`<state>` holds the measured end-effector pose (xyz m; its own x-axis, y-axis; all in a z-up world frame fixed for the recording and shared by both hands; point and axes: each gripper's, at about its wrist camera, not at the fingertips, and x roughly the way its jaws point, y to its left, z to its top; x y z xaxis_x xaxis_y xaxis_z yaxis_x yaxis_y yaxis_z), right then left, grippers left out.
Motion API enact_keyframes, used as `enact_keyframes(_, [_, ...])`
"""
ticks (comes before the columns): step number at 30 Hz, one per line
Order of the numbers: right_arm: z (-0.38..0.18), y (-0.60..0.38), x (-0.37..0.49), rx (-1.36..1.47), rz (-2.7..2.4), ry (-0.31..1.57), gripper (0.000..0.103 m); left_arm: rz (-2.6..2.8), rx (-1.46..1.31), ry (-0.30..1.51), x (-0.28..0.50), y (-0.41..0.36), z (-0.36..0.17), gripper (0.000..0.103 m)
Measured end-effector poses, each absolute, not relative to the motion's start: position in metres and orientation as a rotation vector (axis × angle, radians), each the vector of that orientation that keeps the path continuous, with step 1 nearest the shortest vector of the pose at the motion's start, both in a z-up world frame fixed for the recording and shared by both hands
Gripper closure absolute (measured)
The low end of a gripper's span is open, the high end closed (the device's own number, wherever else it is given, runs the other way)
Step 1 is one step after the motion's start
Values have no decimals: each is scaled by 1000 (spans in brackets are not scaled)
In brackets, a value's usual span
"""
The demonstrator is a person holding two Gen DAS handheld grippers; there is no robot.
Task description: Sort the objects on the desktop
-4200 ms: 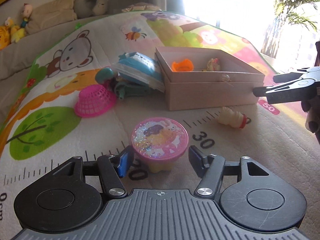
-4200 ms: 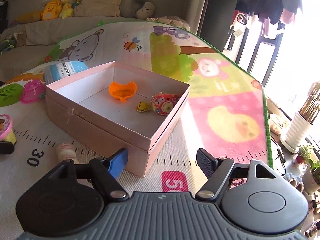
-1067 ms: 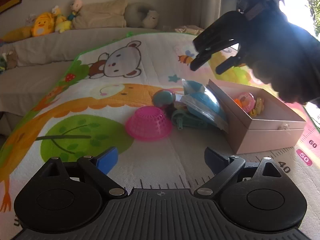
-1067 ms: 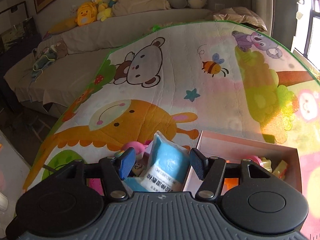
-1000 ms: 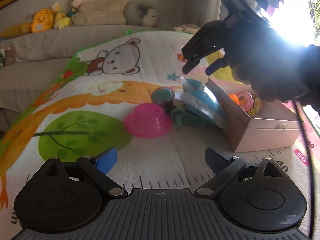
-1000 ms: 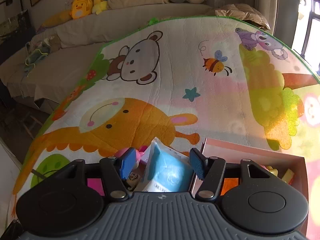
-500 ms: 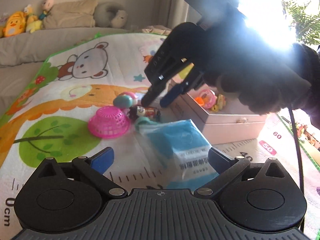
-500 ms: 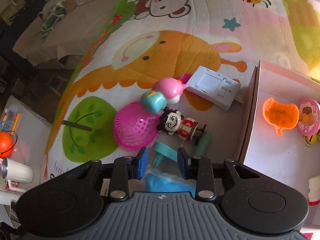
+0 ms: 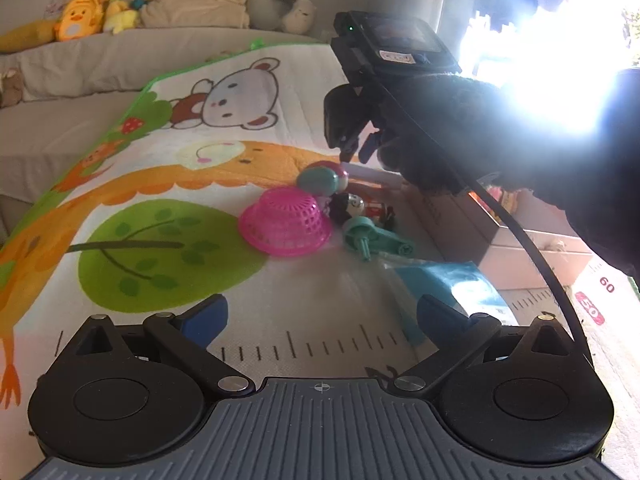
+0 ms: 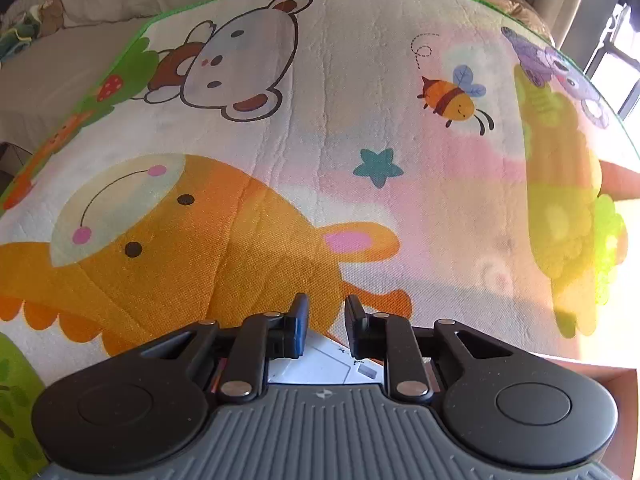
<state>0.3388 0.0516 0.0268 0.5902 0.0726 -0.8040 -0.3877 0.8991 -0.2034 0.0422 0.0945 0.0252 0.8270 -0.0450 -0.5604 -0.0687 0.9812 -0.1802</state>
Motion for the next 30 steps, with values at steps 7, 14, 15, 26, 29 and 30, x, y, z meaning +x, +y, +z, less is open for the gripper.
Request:
enact_keyframes(7, [24,26,296,-246,463,1112,82,61,-203,541,37,102,35,0])
enact_keyframes(14, [37,-14,199,-207,673,1121,82,91,-191,552,31,104,40,0])
enact_keyframes(15, [43,-23,181,-220,681,1066,82,98,-188,549,29,104,41,0])
enact_keyframes(26, [28,-124,23,-457,624,649,29,144,-173,607,30,95,47,0])
enact_keyframes(29, [29,-164,34,-316,510,685,37,75,-118,623,29,73,46,0])
enact_keyframes(30, [28,-176,41,-279,450,682,37,42,-104,631,29,65,45,0])
